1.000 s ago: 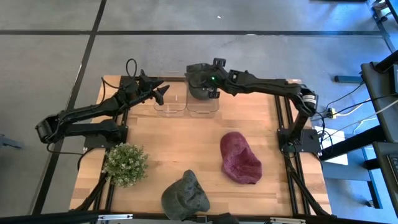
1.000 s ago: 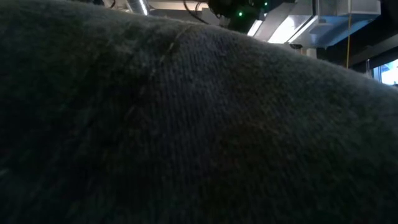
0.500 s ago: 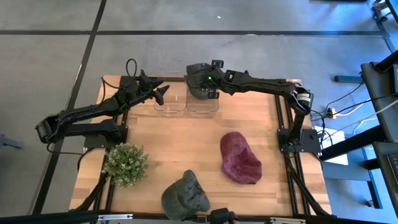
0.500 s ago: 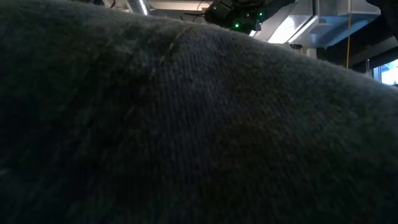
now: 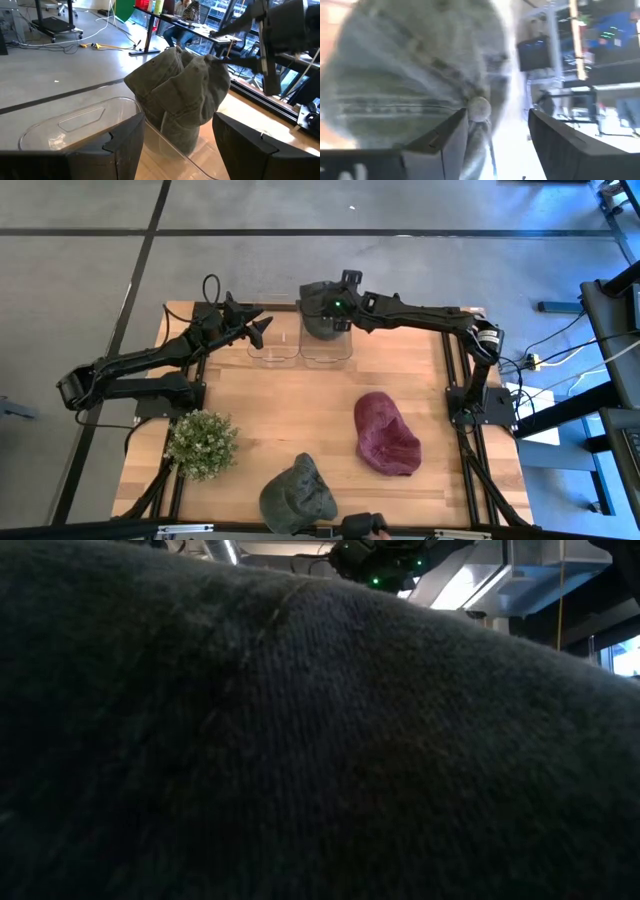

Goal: Pick & Place hat
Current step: Put the top black cap into the right transparent bin, then put the maroon cap into the left transparent bin

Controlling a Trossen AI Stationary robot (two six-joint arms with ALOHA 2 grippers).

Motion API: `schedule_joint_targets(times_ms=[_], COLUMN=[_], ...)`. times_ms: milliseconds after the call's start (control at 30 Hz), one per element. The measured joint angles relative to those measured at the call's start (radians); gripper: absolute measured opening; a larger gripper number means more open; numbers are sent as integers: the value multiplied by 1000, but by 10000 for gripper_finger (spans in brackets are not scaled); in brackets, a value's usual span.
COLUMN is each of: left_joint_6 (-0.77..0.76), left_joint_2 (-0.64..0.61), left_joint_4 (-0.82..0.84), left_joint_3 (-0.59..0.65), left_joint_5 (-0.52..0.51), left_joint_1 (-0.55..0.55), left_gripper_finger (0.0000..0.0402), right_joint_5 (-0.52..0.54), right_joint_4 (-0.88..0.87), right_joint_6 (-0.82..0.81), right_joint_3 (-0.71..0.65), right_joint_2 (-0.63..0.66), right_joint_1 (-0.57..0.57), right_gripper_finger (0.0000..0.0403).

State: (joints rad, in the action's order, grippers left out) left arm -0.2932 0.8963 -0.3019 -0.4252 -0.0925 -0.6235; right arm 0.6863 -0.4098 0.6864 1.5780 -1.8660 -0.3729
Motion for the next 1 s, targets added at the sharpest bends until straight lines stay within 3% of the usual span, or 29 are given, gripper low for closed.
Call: schedule_joint_targets(times_ms=[300,433,533,633,767,1000], left_joint_6=[0,0,0,0,0,0], left_joint_2=[0,0,0,0,0,0], left_joint_4=[0,0,0,0,0,-1], left_joint_3=[0,0,0,0,0,0], left_joint_5=[0,0,0,0,0,-10], left_joint_1=[0,0,0,0,0,0], left_gripper_finger=[227,227,227,227,227,227], right_joint_5=[15,-6,-147,-355,-585,-577], right_joint_4=[62,-86,-318,-544,-710,-762], right_joint_6=[3,-50,-155,-263,-368,-582], right_joint_3=[44,148,238,315,325,132], right_joint_2=[0,13,48,81,152,313], right_joint_1=[-9,6,11,4,-17,13], right_gripper_finger=[221,220,216,211,210,209])
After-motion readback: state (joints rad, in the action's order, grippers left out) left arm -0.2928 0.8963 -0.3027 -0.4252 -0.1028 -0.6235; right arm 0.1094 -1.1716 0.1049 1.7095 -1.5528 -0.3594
